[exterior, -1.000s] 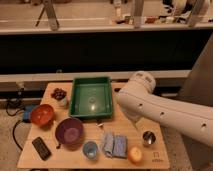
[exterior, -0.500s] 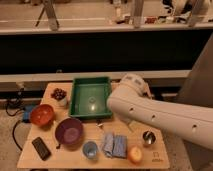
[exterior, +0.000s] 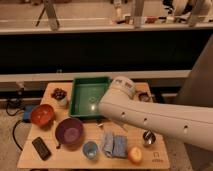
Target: Place eraser in purple bowl
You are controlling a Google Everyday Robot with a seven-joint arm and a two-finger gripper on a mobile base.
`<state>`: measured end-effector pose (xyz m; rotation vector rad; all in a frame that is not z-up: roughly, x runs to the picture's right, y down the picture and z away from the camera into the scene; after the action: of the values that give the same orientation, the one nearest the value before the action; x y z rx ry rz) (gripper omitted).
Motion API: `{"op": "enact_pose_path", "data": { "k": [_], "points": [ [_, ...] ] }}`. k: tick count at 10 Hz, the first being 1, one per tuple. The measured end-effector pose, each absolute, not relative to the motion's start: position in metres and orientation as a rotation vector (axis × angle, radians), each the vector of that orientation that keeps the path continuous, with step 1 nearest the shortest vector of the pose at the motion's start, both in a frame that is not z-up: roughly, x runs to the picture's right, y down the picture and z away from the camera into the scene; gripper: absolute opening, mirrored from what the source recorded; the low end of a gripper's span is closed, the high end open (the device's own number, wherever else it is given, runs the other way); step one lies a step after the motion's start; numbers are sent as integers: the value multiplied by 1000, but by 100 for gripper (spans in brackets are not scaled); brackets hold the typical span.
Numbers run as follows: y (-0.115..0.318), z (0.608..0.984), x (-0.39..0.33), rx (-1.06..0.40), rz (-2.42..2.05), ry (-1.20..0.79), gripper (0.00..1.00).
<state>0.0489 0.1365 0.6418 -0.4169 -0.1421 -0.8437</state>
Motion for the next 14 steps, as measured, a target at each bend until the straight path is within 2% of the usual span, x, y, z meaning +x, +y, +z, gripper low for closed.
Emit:
{"op": "enact_pose_path", "data": {
  "k": [13, 14],
  "points": [
    [146, 638, -7, -383, -1072, -196, 80],
    [146, 637, -13, -381, -1082, -203, 77]
  ]
}}
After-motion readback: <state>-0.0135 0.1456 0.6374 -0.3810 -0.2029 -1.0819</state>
